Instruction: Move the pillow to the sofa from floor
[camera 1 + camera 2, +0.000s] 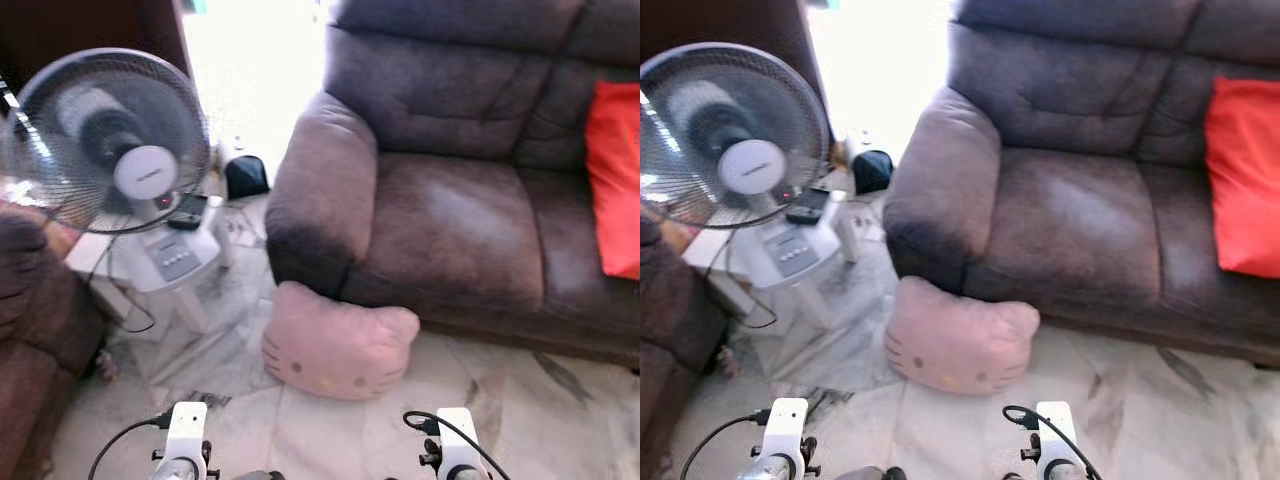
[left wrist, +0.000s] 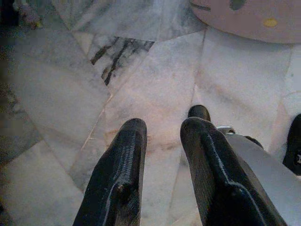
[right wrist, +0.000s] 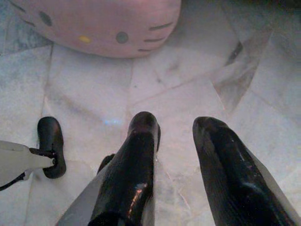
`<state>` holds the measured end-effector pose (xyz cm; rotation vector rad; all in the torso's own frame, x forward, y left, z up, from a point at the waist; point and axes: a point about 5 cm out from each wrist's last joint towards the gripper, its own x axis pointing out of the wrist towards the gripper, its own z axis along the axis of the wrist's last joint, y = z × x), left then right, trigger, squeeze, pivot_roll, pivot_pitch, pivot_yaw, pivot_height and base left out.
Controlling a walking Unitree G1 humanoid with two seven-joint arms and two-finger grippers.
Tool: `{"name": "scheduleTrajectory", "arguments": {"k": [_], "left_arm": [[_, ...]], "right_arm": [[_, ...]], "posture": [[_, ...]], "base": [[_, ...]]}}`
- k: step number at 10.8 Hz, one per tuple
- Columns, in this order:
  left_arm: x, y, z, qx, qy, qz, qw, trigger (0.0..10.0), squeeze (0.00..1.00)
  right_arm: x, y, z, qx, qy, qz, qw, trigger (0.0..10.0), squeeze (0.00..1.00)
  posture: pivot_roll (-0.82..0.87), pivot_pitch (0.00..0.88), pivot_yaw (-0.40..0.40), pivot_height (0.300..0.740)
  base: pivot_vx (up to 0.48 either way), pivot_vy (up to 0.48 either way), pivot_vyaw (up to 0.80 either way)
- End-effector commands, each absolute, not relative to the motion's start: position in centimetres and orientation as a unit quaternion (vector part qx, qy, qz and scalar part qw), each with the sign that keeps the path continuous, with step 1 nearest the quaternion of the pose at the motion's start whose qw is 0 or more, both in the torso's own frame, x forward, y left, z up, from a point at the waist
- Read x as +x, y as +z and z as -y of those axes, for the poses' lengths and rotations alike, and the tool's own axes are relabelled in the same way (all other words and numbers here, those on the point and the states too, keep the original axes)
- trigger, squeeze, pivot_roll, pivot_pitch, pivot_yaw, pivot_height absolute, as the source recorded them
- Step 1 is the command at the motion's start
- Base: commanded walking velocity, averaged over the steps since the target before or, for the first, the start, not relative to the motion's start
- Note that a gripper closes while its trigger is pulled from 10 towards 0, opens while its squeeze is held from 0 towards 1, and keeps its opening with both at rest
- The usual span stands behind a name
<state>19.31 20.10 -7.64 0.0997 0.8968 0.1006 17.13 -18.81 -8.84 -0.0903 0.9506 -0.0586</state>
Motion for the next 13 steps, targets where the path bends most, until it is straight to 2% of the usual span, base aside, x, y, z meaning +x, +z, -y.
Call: {"name": "scheduleTrajectory", "arguments": {"k": [1,4,8,10,13], "left_arm": [[18.60,-8.05,-19.93,0.050,0.045,-0.444,0.894,10.0,0.00],[18.60,-8.04,-19.97,0.051,0.045,-0.444,0.893,10.0,0.00],[18.69,-7.96,-20.00,0.053,0.038,-0.439,0.896,10.0,0.00],[18.69,-7.95,-19.98,0.049,0.038,-0.436,0.898,10.0,0.00],[18.61,-7.99,-19.95,0.047,0.037,-0.436,0.898,10.0,0.00]], "right_arm": [[16.51,-9.09,19.10,-0.037,-0.039,-0.466,0.883,10.0,0.00],[16.45,-9.13,19.03,-0.029,-0.042,-0.467,0.883,10.0,0.00],[16.39,-9.17,18.94,-0.025,-0.047,-0.468,0.882,10.0,0.00],[16.41,-9.14,18.92,-0.023,-0.048,-0.464,0.884,10.0,0.00],[16.31,-9.18,18.94,-0.024,-0.047,-0.465,0.884,10.0,0.00]], "posture": [[0.09,0.111,-0.030,0.740],[0.09,0.111,-0.029,0.740],[0.09,0.107,-0.025,0.740],[0.09,0.103,-0.024,0.740],[0.09,0.081,-0.022,0.740]], "base": [[0.000,0.480,0.00],[0.000,0.480,-0.27],[0.000,0.000,0.00],[0.000,0.000,-0.57],[0.000,0.000,0.00]]}}
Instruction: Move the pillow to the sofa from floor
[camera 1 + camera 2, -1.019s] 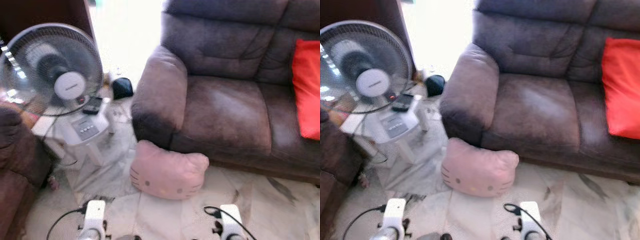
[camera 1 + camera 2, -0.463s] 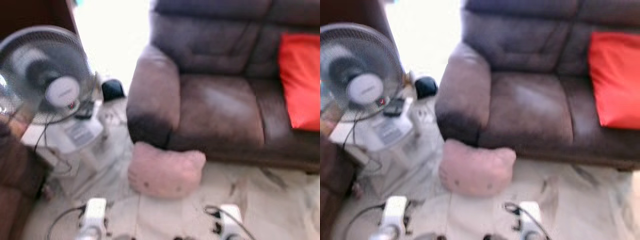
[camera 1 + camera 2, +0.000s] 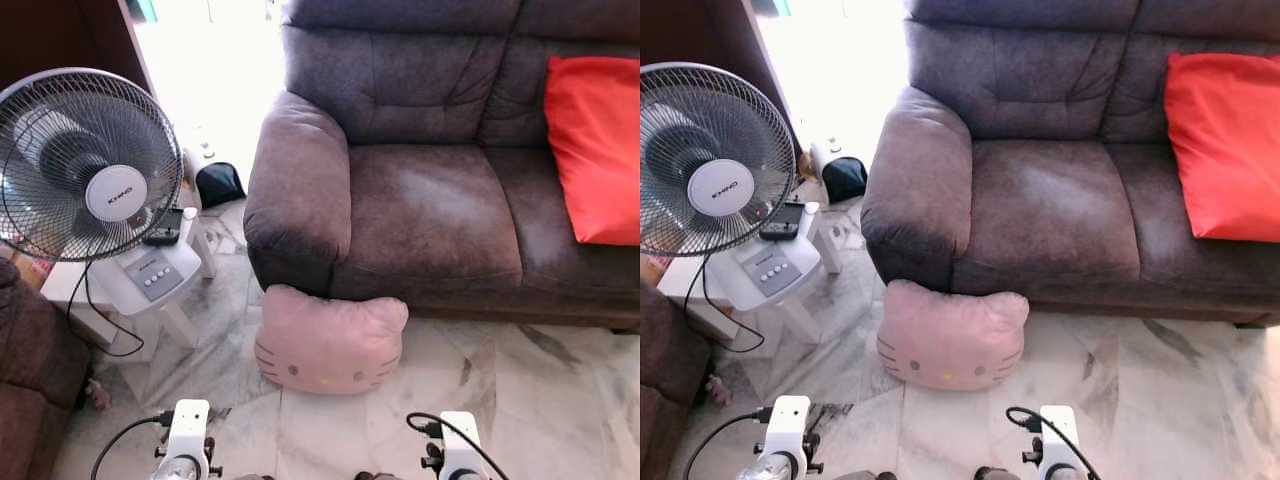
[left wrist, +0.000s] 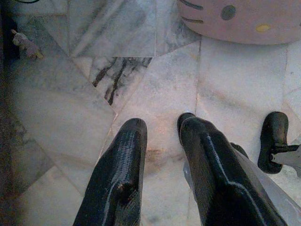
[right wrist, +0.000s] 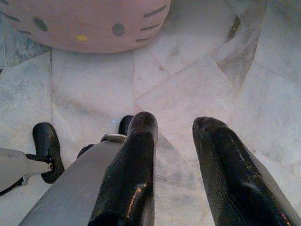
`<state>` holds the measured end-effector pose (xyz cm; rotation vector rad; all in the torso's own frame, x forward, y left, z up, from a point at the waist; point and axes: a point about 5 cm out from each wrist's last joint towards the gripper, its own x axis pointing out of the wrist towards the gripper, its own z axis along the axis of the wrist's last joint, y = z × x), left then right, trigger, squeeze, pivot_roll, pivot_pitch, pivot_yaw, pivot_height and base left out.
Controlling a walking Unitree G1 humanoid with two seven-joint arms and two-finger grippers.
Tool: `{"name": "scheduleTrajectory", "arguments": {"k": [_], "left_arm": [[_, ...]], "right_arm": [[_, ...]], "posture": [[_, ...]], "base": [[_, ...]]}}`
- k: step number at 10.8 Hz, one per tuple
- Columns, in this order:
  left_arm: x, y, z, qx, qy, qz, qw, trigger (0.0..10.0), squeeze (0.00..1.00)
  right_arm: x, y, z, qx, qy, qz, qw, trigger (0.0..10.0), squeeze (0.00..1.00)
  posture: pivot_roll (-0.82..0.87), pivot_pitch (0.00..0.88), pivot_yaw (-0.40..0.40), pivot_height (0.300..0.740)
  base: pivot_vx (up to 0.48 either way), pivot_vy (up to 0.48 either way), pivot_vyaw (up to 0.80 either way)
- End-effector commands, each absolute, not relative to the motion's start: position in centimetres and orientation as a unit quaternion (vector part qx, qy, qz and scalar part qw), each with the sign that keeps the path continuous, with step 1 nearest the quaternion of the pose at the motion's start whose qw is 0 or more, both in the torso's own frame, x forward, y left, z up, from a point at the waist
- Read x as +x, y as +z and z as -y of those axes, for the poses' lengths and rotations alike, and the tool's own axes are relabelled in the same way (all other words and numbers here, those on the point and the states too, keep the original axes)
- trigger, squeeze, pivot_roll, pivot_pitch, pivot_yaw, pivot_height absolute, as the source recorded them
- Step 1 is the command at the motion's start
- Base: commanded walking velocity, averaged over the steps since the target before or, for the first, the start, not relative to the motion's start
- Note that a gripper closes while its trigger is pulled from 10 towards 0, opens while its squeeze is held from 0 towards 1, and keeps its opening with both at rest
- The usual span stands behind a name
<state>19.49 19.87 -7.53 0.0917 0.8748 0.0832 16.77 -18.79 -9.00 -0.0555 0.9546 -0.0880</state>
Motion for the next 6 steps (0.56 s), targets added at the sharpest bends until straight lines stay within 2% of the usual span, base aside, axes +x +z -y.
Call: {"name": "scheduleTrajectory", "arguments": {"k": [1,2,6], "left_arm": [[18.54,-8.04,-19.92,0.050,0.035,-0.439,0.896,10.0,0.00],[18.50,-8.07,-19.91,0.050,0.034,-0.441,0.896,10.0,0.00],[18.55,-8.05,-19.88,0.049,0.034,-0.441,0.896,10.0,0.00]], "right_arm": [[16.22,-9.23,18.94,-0.021,-0.048,-0.467,0.883,10.0,0.00],[16.19,-9.24,18.92,-0.017,-0.048,-0.467,0.883,10.0,0.00],[16.32,-9.17,19.02,-0.029,-0.046,-0.466,0.883,10.0,0.00]], "posture": [[0.09,0.076,-0.023,0.740],[0.09,0.074,-0.024,0.740],[0.08,0.087,-0.026,0.740]], "base": [[0.251,0.000,0.00],[0.292,0.000,-0.58],[0.295,0.000,0.00]]}}
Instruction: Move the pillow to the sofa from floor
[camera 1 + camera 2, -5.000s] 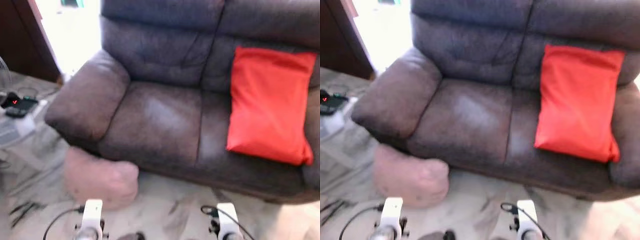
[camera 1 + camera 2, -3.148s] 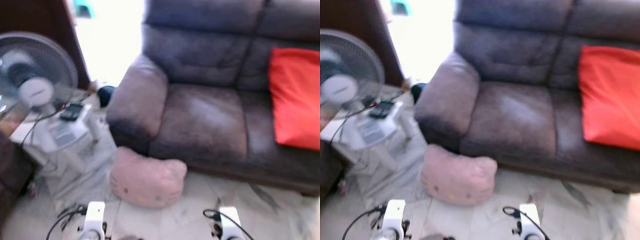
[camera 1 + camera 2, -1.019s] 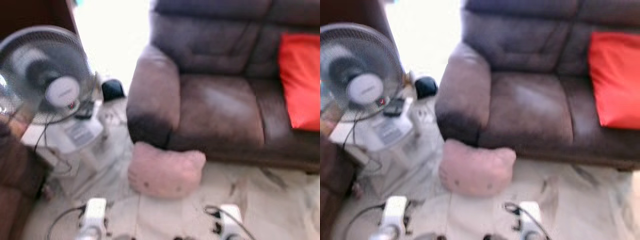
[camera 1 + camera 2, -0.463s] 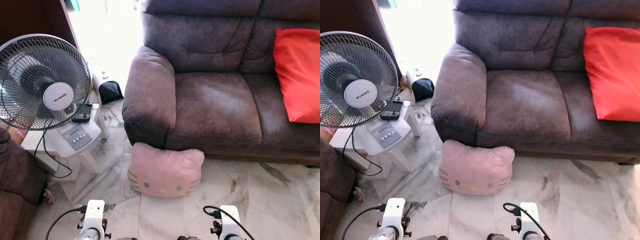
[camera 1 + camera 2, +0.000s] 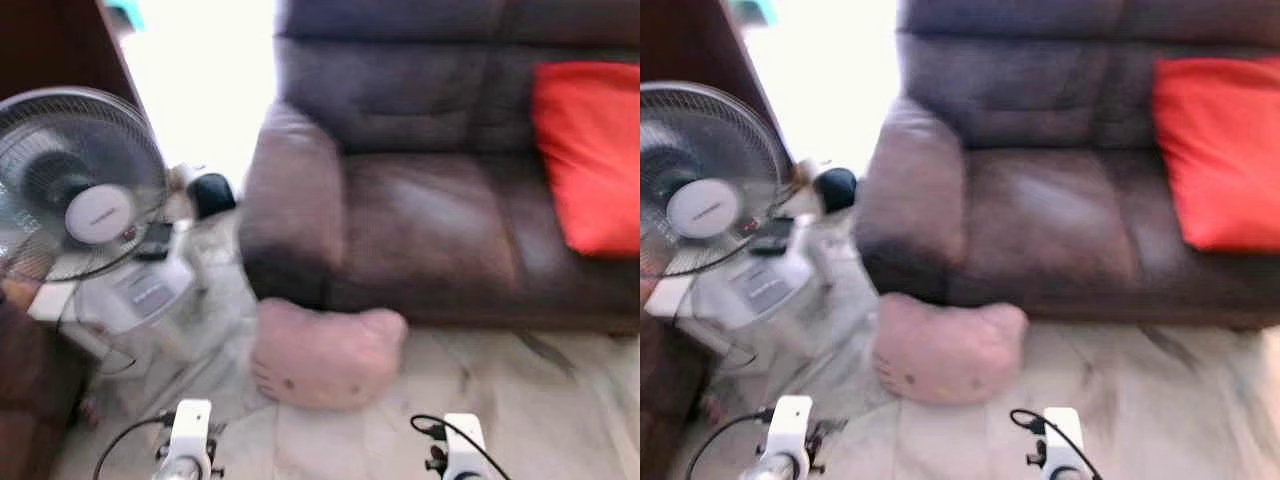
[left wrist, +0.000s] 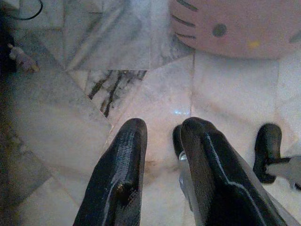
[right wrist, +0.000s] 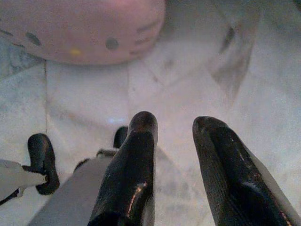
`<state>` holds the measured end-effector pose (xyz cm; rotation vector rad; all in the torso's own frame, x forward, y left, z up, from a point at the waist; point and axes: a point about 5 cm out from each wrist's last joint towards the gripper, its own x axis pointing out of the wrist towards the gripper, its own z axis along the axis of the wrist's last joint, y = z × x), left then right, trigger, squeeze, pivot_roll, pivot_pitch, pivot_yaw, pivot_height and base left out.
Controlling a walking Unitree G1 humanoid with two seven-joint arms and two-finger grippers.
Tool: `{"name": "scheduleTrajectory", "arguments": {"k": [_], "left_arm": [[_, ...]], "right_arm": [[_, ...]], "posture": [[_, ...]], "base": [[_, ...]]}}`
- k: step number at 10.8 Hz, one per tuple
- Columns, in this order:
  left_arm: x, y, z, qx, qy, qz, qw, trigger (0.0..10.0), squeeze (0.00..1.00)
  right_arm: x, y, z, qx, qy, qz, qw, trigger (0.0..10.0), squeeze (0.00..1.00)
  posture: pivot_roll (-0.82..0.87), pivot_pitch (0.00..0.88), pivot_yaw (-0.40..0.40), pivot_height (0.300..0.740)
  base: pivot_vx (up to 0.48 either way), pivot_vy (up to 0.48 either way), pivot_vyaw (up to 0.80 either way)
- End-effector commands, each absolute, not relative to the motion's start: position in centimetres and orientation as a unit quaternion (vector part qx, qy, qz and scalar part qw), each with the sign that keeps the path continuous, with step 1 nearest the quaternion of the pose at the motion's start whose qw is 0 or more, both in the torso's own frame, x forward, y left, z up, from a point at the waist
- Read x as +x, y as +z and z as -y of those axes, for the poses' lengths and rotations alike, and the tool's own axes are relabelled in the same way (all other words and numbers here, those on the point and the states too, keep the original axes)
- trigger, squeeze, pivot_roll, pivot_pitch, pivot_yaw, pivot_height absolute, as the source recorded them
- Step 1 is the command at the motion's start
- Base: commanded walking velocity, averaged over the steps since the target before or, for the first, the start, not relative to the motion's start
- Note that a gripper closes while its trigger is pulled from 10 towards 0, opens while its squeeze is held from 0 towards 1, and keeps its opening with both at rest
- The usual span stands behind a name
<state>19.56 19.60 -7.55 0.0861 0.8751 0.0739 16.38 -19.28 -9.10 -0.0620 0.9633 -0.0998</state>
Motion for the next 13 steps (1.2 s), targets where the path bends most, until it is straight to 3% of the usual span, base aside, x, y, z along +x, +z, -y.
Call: {"name": "scheduleTrajectory", "arguments": {"k": [1,9,13], "left_arm": [[18.56,-8.05,-19.87,0.048,0.034,-0.441,0.895,10.0,0.00],[18.62,-8.03,-19.78,0.046,0.034,-0.440,0.896,10.0,0.00],[18.67,-8.02,-19.61,0.037,0.023,-0.438,0.898,10.0,0.00]], "right_arm": [[16.32,-9.18,19.06,-0.030,-0.046,-0.467,0.882,10.0,0.00],[16.32,-9.18,19.16,-0.035,-0.044,-0.471,0.880,10.0,0.00],[16.37,-9.15,19.12,-0.031,-0.044,-0.467,0.882,10.0,0.00]], "posture": [[0.08,0.089,-0.026,0.740],[0.08,0.099,-0.031,0.740],[0.08,0.100,-0.032,0.740]], "base": [[0.296,0.000,0.00],[0.292,0.000,0.00],[0.000,0.000,0.00]]}}
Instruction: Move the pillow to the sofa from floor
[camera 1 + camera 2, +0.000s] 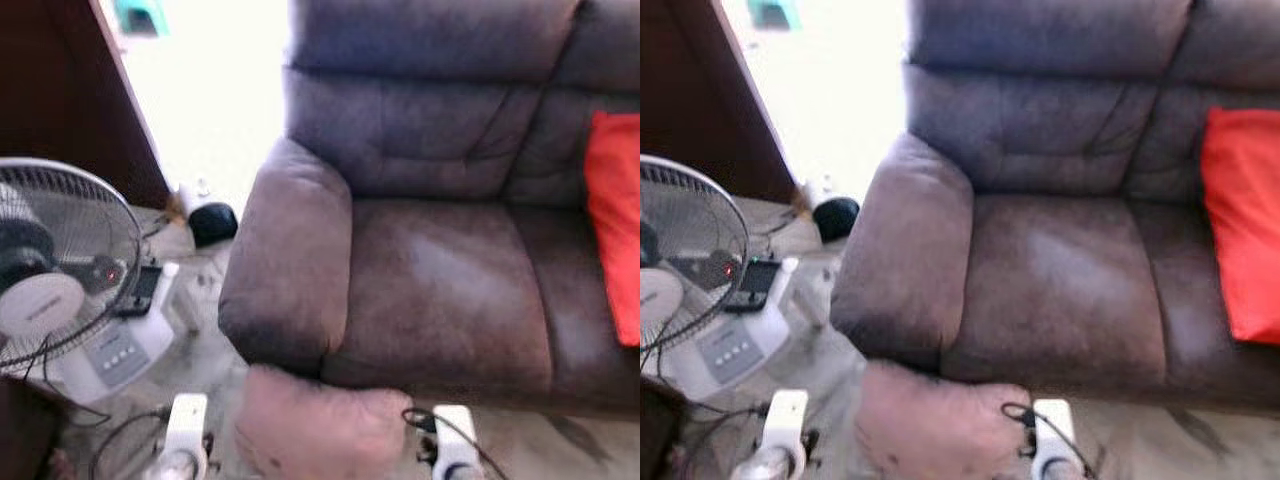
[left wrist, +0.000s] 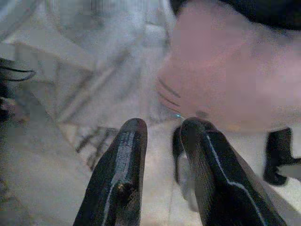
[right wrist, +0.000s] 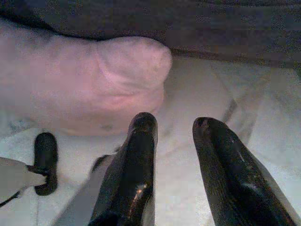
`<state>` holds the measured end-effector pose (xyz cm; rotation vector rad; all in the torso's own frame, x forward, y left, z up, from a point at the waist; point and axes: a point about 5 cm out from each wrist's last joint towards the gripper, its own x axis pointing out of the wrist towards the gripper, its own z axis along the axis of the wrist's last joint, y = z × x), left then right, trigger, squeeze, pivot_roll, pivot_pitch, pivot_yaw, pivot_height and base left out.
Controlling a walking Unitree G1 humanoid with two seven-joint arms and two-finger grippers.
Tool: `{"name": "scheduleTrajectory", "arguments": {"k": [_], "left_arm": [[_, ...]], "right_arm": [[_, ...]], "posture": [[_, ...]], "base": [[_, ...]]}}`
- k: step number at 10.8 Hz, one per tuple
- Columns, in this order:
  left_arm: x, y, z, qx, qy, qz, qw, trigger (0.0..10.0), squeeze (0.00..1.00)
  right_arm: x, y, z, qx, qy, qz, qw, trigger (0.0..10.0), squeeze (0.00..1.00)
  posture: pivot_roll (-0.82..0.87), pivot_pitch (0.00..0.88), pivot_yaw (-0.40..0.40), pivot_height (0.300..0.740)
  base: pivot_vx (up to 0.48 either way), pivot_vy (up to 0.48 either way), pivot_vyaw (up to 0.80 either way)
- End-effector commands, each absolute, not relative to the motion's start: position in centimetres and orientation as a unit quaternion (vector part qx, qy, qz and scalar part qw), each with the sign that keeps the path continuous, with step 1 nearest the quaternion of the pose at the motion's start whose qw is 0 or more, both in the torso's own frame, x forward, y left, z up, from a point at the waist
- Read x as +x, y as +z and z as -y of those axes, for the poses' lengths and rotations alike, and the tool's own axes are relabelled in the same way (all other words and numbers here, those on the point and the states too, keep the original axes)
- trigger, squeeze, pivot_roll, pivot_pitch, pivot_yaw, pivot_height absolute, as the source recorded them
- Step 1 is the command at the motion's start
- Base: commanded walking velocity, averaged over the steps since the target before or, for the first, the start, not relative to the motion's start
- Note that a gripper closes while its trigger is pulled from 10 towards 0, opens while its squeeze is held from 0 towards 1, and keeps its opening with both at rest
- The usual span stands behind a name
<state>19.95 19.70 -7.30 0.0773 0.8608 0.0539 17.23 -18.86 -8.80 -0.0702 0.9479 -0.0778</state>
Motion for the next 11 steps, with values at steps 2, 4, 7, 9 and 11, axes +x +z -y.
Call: {"name": "scheduleTrajectory", "arguments": {"k": [2,4,7,9,11], "left_arm": [[18.66,-8.02,-19.61,0.037,0.021,-0.439,0.897,10.0,0.00],[18.65,-8.03,-19.63,0.038,0.021,-0.440,0.897,10.0,0.00],[18.60,-8.05,-19.63,0.035,0.026,-0.438,0.898,10.0,0.00],[18.46,-8.12,-19.65,0.036,0.029,-0.440,0.897,10.0,0.00],[18.37,-8.17,-19.69,0.037,0.030,-0.443,0.895,10.0,0.00]], "right_arm": [[16.36,-9.15,19.12,-0.029,-0.045,-0.467,0.883,10.0,0.00],[16.37,-9.15,19.10,-0.029,-0.044,-0.467,0.883,10.0,0.00],[16.32,-9.16,19.11,-0.028,-0.042,-0.466,0.883,10.0,0.00],[16.23,-9.19,19.11,-0.027,-0.041,-0.466,0.884,10.0,0.00],[16.16,-9.22,19.10,-0.031,-0.039,-0.468,0.882,10.0,0.00]], "posture": [[0.08,0.101,-0.032,0.740],[0.08,0.100,-0.033,0.740],[0.08,0.087,-0.034,0.740],[0.08,0.077,-0.033,0.740],[0.08,0.073,-0.031,0.740]], "base": [[0.000,0.000,0.00],[0.000,0.000,0.00],[0.000,0.000,0.00],[0.000,0.000,0.00],[0.000,0.000,0.00]]}}
